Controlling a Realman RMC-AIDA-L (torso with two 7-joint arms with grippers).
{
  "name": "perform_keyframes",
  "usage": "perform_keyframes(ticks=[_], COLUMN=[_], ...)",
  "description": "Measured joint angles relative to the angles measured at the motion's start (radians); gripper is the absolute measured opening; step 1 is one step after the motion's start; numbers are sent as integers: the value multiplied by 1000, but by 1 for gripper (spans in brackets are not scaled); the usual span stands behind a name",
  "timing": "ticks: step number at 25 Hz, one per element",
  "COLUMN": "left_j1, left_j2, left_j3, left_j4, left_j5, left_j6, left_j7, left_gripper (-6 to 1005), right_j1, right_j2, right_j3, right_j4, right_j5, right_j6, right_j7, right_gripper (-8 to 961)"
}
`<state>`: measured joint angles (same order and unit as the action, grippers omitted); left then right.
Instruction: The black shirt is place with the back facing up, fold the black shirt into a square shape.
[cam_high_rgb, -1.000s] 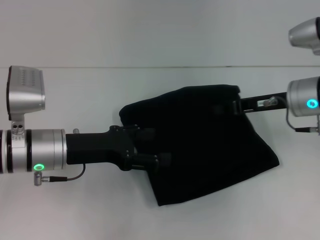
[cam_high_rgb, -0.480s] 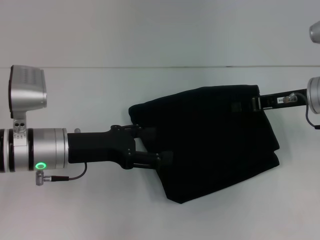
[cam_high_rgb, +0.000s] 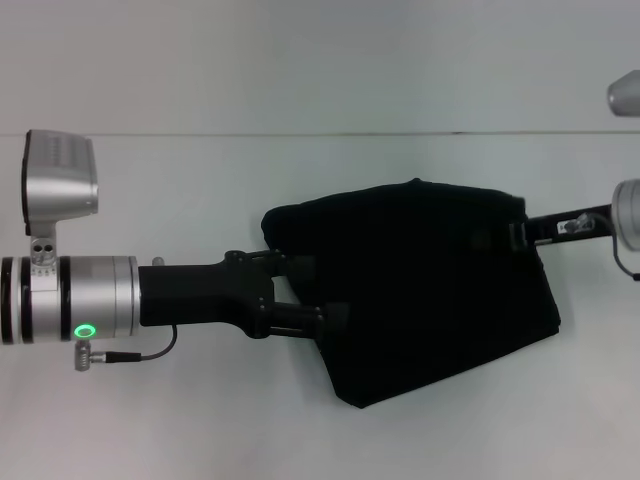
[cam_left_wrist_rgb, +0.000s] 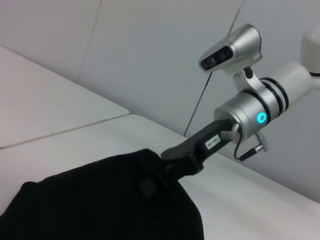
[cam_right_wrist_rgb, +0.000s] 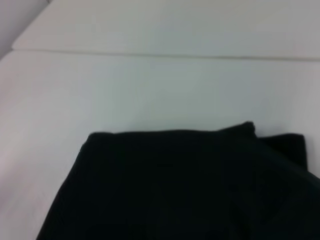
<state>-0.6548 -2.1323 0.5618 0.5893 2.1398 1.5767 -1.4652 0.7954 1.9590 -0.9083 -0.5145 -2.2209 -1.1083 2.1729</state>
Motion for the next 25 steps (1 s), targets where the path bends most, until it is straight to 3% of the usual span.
perform_keyframes(ticks=[4, 9, 18, 25], left_j1=[-4, -20, -60, -80], left_j2=[0, 2, -2, -8], left_j3=[0, -1, 0, 1], left_j4=[1, 0, -17, -25], left_j5=[0, 0, 1, 1], left_j6=[-5, -79, -236, -366], left_j7=[-1, -55, -123, -193], left_gripper=[880, 874, 865, 858], right_j1=[0, -12, -25, 7], right_j2=[12, 10, -21, -7], right_j3=[-1, 22, 82, 80], right_j4=[0, -12, -8, 28], right_j5=[-21, -20, -22, -23], right_j6=[4, 4, 2, 52], right_j7=[-5, 0, 39, 58], right_gripper=[189, 197, 473, 708])
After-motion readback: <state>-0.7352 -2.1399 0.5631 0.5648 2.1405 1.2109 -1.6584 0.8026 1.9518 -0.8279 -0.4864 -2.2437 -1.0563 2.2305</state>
